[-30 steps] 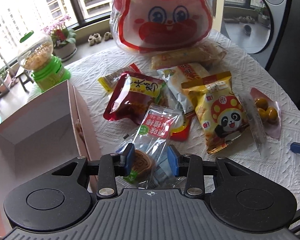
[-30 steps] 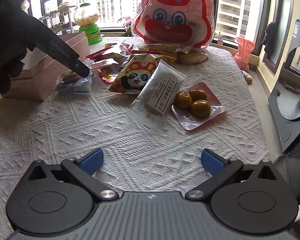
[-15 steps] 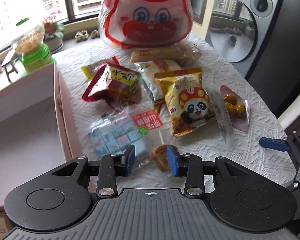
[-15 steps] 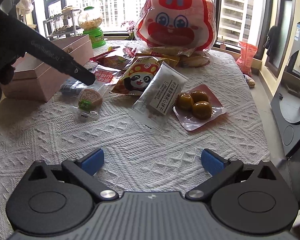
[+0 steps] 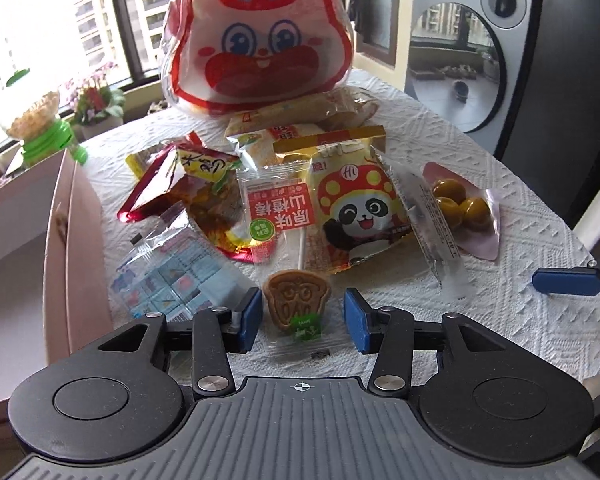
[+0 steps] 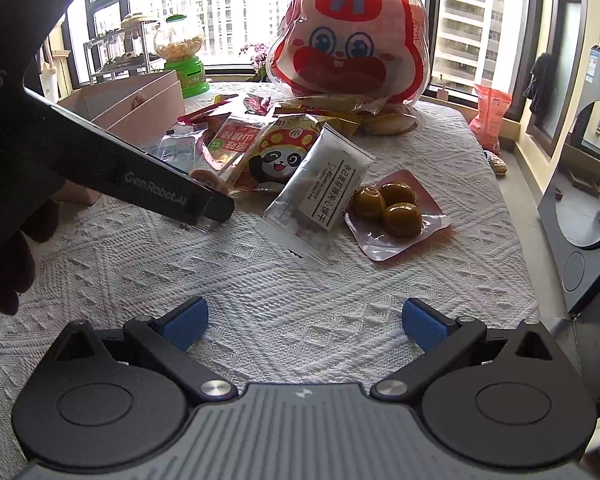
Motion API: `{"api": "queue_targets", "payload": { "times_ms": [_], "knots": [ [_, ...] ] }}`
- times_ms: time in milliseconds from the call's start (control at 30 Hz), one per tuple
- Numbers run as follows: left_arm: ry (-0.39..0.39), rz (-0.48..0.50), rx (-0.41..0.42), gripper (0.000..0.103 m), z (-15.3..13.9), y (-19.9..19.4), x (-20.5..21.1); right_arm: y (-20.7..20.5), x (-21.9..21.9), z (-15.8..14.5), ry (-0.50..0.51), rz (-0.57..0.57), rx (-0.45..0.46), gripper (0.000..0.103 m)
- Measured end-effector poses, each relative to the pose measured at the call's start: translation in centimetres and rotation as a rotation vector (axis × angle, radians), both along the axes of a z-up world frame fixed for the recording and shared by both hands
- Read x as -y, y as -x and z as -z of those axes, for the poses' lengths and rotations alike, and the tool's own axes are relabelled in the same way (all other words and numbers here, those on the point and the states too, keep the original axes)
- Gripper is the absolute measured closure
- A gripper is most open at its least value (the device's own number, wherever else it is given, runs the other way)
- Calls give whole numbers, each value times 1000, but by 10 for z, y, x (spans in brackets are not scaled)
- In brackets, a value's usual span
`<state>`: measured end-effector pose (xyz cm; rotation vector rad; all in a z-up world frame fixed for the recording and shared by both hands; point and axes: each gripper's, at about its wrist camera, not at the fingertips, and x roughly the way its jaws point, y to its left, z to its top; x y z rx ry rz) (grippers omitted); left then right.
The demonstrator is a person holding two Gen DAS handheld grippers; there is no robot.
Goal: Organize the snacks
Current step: 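Grasp the cookie lollipop packet with the left tool, then grasp the pink tray of brown eggs with the right tool while the left lifts the cookie packet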
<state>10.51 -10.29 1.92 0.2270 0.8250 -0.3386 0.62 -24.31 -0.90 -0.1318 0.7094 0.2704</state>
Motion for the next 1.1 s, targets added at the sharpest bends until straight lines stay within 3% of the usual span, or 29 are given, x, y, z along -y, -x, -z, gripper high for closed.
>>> {"api": "queue_targets", "payload": {
  "times_ms": [133,267,400,533,667,767,933,1100],
  "knots": [
    [76,-1,-28,57,-6,19,-22,5,2,-2,0,10,21,2],
    [104,28,-96,57,-7,57,-42,13,10,-16,-15,22,112,4],
    [130,0,-108,57,-6,87,-60,-11,23,-34,-3,58,154,4],
    [203,-47,-122,57,-5,91,-76,-58,49,-37,-37,100,115,16],
    [216,-48,-113,57,-4,87,-76,-94,64,-21,-52,97,34,17],
    [204,-48,-99,56,-3,88,-71,-97,58,-15,-121,37,-9,17],
    [174,-36,-58,55,-1,90,-65,-92,22,-6,20,-26,12,17],
    [157,-24,-33,55,0,89,-62,-77,15,-17,16,-53,-7,23]
  ]
}}
